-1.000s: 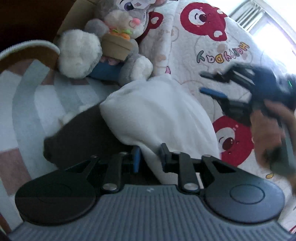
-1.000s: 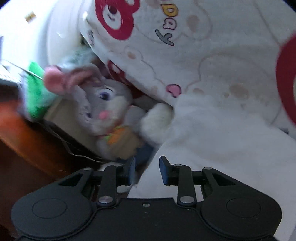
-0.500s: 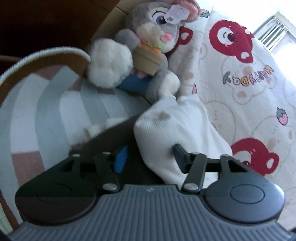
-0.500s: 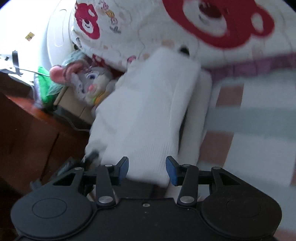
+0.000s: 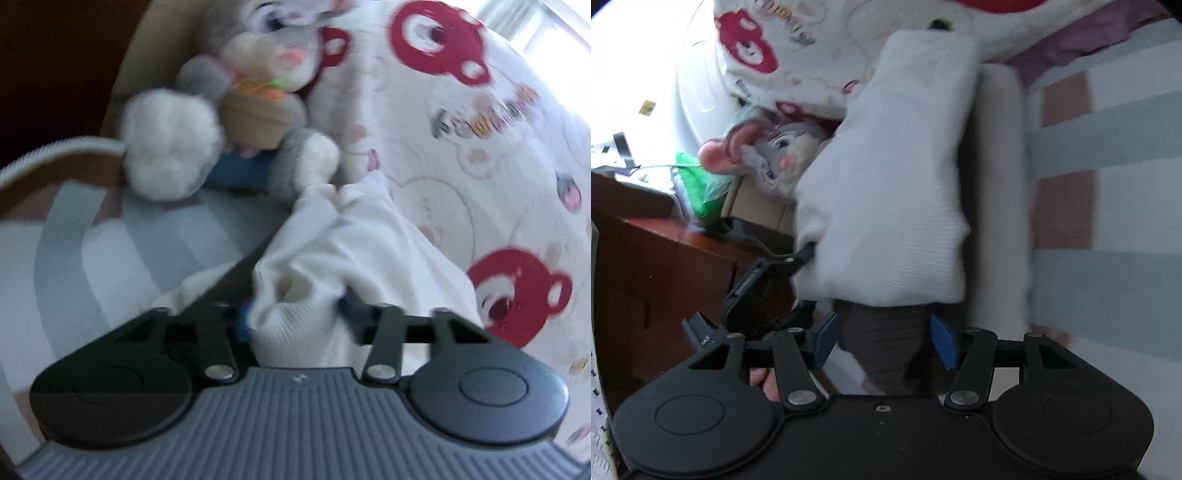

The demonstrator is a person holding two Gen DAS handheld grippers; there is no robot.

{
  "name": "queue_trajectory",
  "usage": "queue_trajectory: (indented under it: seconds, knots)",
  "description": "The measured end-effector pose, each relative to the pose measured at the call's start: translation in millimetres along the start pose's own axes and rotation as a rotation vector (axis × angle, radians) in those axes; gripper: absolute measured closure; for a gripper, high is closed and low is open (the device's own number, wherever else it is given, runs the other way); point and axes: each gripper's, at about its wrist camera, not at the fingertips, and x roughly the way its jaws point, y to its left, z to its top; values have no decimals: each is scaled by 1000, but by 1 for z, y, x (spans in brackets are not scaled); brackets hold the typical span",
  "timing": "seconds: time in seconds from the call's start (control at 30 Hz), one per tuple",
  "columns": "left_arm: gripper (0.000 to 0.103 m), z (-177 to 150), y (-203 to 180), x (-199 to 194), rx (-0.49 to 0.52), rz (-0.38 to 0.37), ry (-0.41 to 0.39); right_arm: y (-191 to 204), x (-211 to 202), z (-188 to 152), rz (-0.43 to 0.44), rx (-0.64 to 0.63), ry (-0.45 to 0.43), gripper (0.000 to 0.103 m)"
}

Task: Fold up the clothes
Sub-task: 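Carry the held garment with both grippers toward the clothes stack by the bunny, then lower the garment onto the clothes stack and open both grippers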

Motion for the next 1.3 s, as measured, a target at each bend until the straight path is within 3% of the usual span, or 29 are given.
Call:
queue_trajectory:
  seconds: [0.13,0.23,0.43,0.47,0.5,0.57,0.63,0.7,0.8,0.87,1.0,1.1,1.23,1.3]
  knots:
    - [72,-1,-13,-10,65,28,-27,4,5,1,19,15,-36,39]
    - [71,-2,-2,-6,-13,9,-13,0,10,0,7,36,-50,37]
    - [59,-1,20,7,-148,-67,25,-4,3,4,-29,0,-193,35]
    - [59,-1,21,12,-158,-73,25,-2,3,8,-26,-27,-214,43]
    - [59,-2,16,17,-116,-57,20,2,4,13,-22,-60,-217,61]
    - [68,-4,2,27,9,-4,7,12,9,22,-13,-141,-169,85]
    - [75,-1,-12,18,85,1,-27,22,15,32,-3,-221,-121,87]
    - [76,11,-12,-7,34,-79,-80,33,9,40,23,-242,-105,88]
    - [76,25,10,-34,-124,-169,-108,45,-6,48,97,-214,-79,88]
    - [76,19,30,-33,-213,-174,-68,46,-9,47,126,-201,-30,88]
    - [76,-10,66,-16,-377,-153,24,40,7,23,9,-255,45,88]
    - [77,-16,68,-22,-391,-167,-2,35,6,18,14,-265,47,88]
    - [78,-6,49,-40,-288,-179,-44,28,0,15,50,-270,33,88]
    - [78,-5,51,-44,-298,-195,-42,26,-5,18,97,-256,29,88]
